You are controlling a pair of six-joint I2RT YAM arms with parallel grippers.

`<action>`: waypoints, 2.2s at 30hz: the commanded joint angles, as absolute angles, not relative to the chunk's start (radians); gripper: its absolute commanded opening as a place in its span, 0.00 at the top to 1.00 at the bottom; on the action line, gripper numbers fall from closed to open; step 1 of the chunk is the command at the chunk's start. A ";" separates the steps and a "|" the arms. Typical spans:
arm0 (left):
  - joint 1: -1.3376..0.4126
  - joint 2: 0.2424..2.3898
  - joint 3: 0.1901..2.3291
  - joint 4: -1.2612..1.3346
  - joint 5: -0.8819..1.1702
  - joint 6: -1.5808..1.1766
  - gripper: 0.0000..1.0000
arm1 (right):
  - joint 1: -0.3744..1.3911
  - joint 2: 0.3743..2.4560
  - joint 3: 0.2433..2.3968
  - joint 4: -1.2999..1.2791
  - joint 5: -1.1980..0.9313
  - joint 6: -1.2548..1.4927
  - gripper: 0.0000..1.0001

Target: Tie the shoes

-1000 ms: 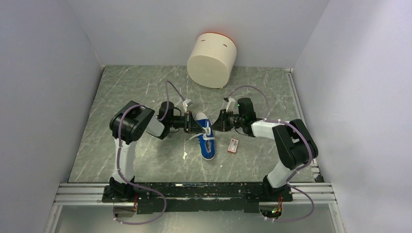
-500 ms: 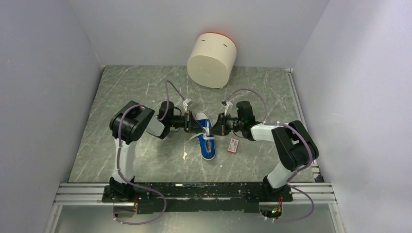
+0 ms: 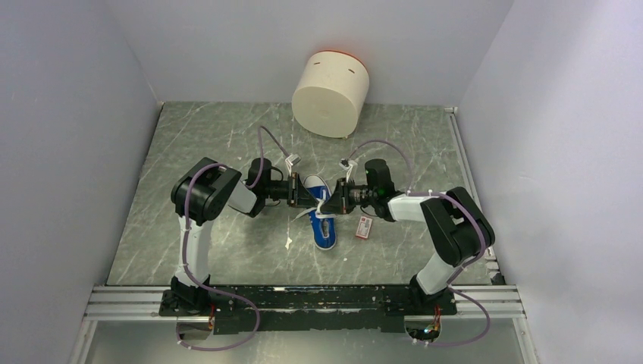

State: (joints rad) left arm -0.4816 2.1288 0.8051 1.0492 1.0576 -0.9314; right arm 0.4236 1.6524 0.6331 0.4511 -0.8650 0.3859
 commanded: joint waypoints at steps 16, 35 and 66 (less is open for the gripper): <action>-0.514 2.149 0.783 1.233 1.090 -1.022 0.95 | 0.430 1.703 0.683 0.472 -0.801 0.403 0.76; -0.514 2.137 0.767 1.212 1.106 -0.996 0.95 | 0.430 1.725 0.673 0.558 -0.757 0.483 0.70; -0.512 2.103 0.774 1.138 1.065 -0.957 0.95 | 0.326 1.586 0.543 0.578 -0.716 0.460 0.77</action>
